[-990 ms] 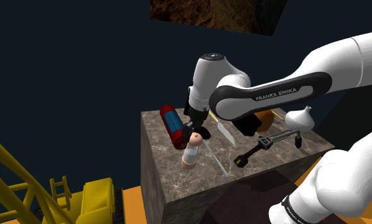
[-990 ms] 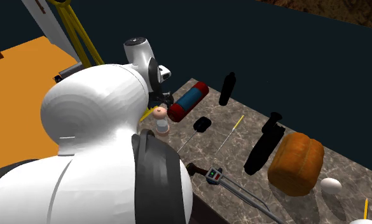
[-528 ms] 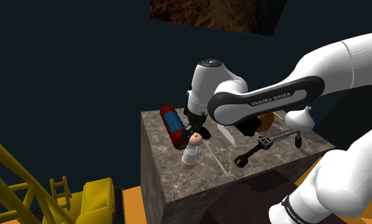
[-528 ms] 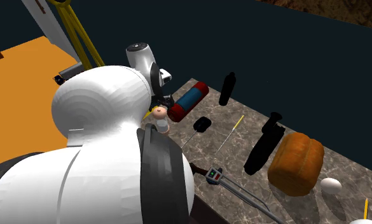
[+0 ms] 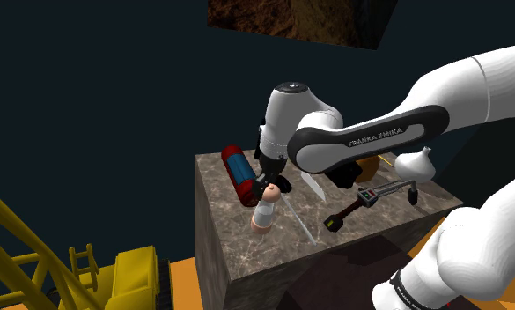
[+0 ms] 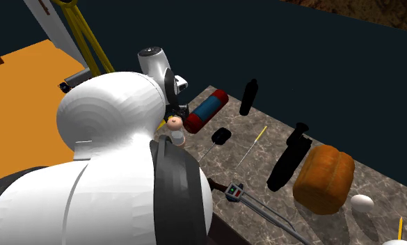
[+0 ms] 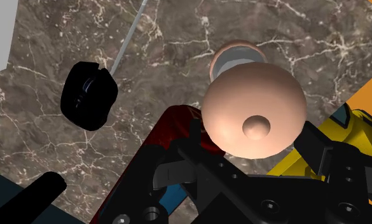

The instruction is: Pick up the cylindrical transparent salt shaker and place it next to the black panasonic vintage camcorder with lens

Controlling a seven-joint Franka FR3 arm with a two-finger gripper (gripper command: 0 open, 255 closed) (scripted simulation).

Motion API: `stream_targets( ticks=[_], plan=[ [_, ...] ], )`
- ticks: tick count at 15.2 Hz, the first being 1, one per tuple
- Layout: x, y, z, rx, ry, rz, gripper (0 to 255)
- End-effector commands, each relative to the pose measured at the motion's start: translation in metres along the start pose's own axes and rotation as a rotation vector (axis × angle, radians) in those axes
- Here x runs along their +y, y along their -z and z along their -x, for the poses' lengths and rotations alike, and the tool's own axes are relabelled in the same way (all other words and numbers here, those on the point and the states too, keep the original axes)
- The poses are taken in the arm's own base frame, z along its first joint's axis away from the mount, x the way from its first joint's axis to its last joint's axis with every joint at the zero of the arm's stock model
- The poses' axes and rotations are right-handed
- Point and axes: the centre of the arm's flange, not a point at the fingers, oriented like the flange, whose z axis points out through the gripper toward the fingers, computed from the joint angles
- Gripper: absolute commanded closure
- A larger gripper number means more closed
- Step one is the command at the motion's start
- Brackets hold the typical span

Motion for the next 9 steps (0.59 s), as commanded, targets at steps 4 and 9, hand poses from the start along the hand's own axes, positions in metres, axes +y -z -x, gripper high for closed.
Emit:
stream_targets(
  ticks=[4,9],
  plan=[
    [0.000,0.000,0.000,0.000,0.000,0.000,255],
    [0.002,0.021,-0.001,0.000,0.000,0.000,255]
  ],
)
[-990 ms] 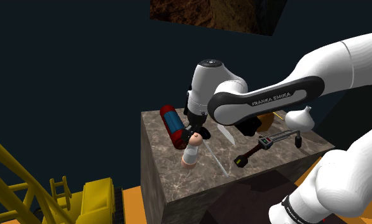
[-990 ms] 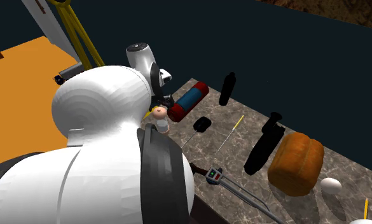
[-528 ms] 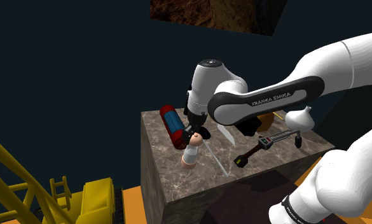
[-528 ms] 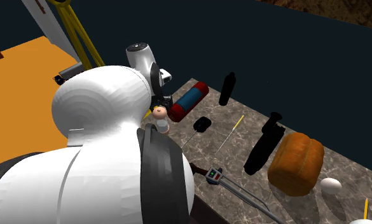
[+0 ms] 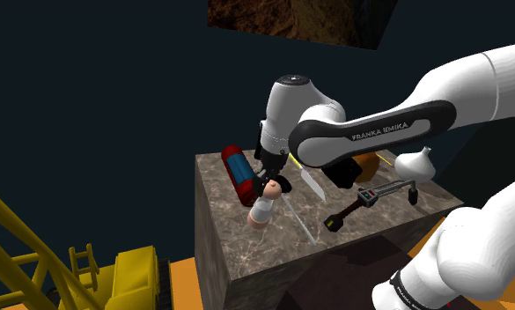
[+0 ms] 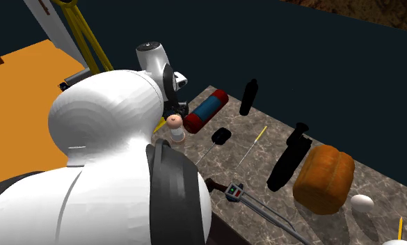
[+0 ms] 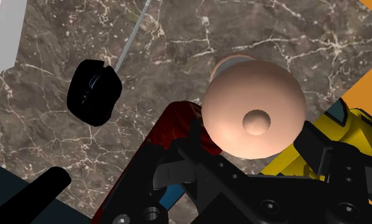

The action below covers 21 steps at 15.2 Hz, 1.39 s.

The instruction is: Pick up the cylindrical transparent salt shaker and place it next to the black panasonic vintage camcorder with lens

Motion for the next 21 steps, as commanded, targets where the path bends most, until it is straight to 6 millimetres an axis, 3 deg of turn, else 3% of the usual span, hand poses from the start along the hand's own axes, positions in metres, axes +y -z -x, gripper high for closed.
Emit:
stream_targets(
  ticks=[1,21],
  plan=[
    [0.001,0.010,0.000,0.000,0.000,0.000,255],
    [0.011,0.115,-0.004,0.000,0.000,0.000,255]
  ],
)
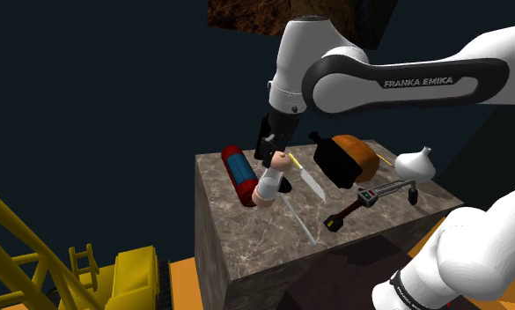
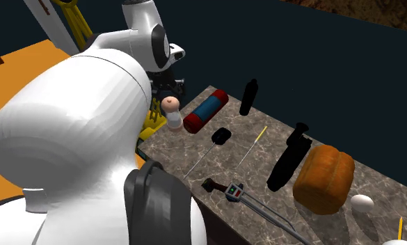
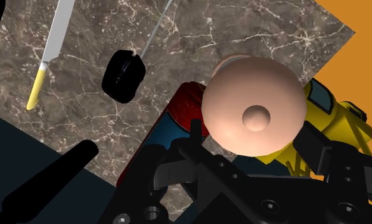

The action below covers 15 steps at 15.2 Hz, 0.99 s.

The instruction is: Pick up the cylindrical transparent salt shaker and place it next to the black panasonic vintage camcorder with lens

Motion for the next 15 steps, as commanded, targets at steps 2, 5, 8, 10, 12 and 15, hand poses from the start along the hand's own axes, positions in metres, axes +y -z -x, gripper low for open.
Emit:
stream_targets(
  ticks=[2,5,8,10,12,15],
  plan=[
    [0.002,0.016,-0.001,0.000,0.000,0.000,255],
    [0.003,0.031,-0.002,0.000,0.000,0.000,255],
    [0.005,0.047,-0.002,0.000,0.000,0.000,255],
    [0.006,0.058,-0.003,0.000,0.000,0.000,255],
    [0.007,0.068,-0.003,0.000,0.000,0.000,255],
    [0.008,0.084,-0.004,0.000,0.000,0.000,255]
  ],
)
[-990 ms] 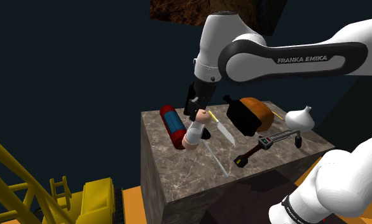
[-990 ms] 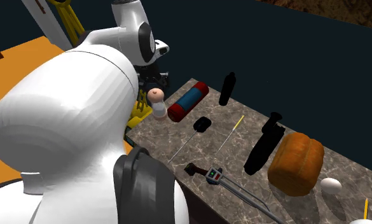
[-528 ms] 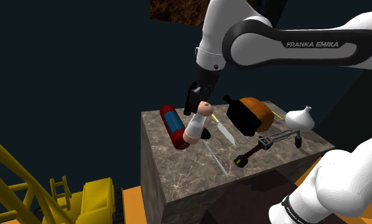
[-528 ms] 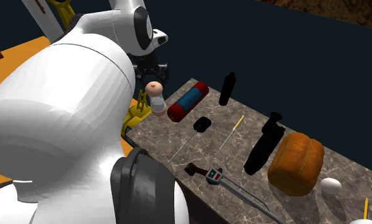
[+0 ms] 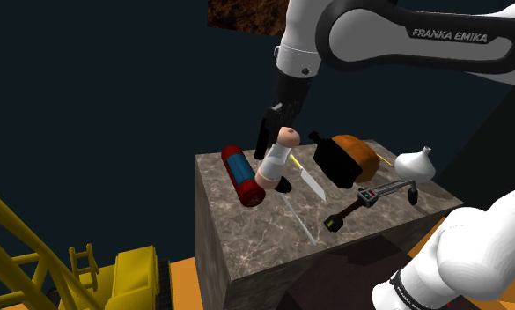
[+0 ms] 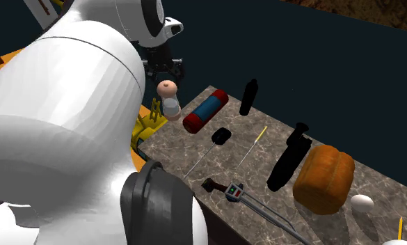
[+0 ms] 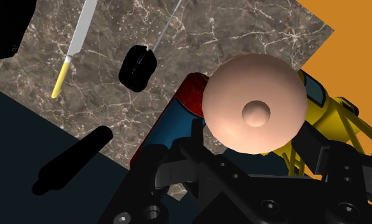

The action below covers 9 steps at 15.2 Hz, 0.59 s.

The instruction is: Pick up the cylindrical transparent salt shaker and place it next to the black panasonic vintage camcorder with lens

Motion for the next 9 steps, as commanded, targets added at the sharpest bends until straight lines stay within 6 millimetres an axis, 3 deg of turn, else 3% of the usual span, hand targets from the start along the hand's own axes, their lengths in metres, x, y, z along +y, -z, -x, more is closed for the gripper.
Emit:
stream_targets(
  ticks=[1,9],
  plan=[
    [0.000,0.011,-0.001,0.000,0.000,0.000,255],
    [0.004,0.053,-0.002,0.000,0.000,0.000,255]
  ],
)
